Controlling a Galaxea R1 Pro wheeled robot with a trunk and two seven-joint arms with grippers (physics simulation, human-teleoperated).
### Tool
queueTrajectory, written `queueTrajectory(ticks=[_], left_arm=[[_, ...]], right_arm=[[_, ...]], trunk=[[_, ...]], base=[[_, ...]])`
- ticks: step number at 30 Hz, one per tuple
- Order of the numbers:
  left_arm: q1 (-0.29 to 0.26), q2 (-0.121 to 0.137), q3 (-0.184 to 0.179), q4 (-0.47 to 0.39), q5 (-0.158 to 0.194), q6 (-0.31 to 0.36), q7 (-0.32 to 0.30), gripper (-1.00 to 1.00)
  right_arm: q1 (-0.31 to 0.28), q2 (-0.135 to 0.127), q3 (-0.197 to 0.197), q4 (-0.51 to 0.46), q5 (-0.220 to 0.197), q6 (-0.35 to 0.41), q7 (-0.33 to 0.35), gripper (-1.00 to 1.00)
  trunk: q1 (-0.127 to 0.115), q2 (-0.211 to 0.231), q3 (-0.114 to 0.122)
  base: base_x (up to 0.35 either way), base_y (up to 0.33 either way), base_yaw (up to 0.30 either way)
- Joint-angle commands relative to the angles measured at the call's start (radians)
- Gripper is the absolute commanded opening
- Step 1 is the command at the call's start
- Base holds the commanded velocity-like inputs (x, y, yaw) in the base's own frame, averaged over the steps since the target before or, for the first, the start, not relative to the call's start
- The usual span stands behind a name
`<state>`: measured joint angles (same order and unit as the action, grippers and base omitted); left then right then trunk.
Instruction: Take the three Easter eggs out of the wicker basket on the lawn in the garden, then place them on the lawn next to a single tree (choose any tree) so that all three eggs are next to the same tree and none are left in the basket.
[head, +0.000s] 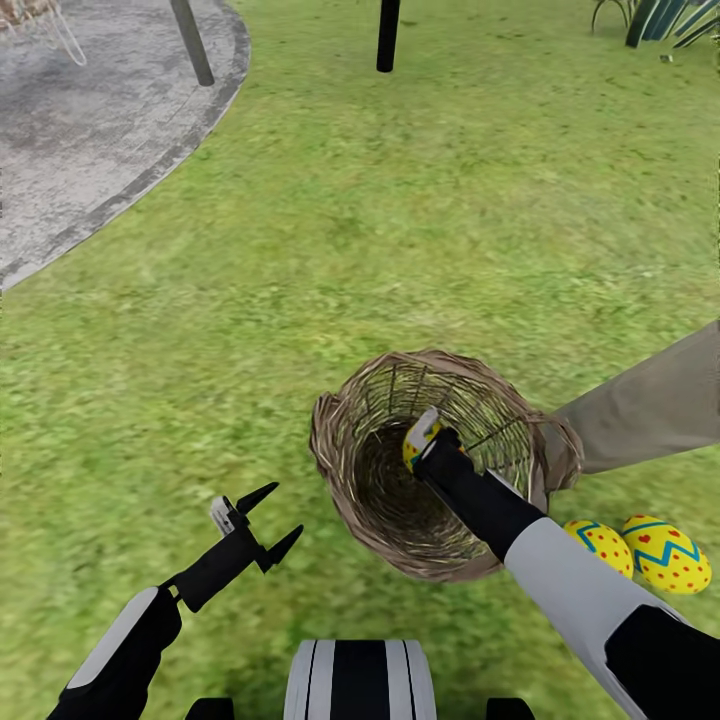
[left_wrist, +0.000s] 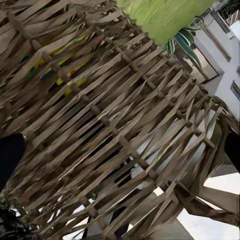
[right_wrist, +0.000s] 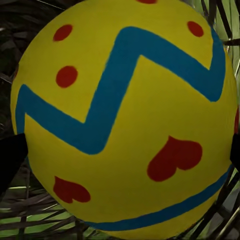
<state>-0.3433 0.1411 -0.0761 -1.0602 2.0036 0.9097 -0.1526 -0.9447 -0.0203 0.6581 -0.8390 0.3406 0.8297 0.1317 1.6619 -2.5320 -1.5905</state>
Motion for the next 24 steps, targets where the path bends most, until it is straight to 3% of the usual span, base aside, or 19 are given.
queueTrajectory(ticks=[1, 9, 15, 24], left_arm=[[0.000, 0.001, -0.002, 0.001, -0.006, 0.000, -0.010, 1.00], [0.000, 0.002, -0.002, -0.002, -0.006, 0.000, -0.010, 1.00], [0.000, 0.003, -0.001, -0.001, -0.005, 0.000, -0.010, 1.00], [0.000, 0.003, -0.001, -0.007, -0.004, 0.001, -0.013, 1.00]], right_arm=[[0.000, -0.001, 0.003, 0.017, 0.000, 0.006, 0.009, -1.00], [0.000, 0.000, 0.003, 0.018, 0.000, 0.005, 0.010, -1.00], [0.000, 0.000, 0.003, 0.018, -0.001, 0.005, 0.010, -1.00], [0.000, 0.000, 0.003, 0.018, -0.003, 0.005, 0.011, -1.00]], trunk=[[0.000, 0.000, 0.003], [0.000, 0.000, 0.003], [0.000, 0.000, 0.003], [0.000, 0.000, 0.003]], base=[[0.000, 0.000, 0.000], [0.000, 0.000, 0.000], [-0.267, 0.000, 0.000], [-0.024, 0.000, 0.000]])
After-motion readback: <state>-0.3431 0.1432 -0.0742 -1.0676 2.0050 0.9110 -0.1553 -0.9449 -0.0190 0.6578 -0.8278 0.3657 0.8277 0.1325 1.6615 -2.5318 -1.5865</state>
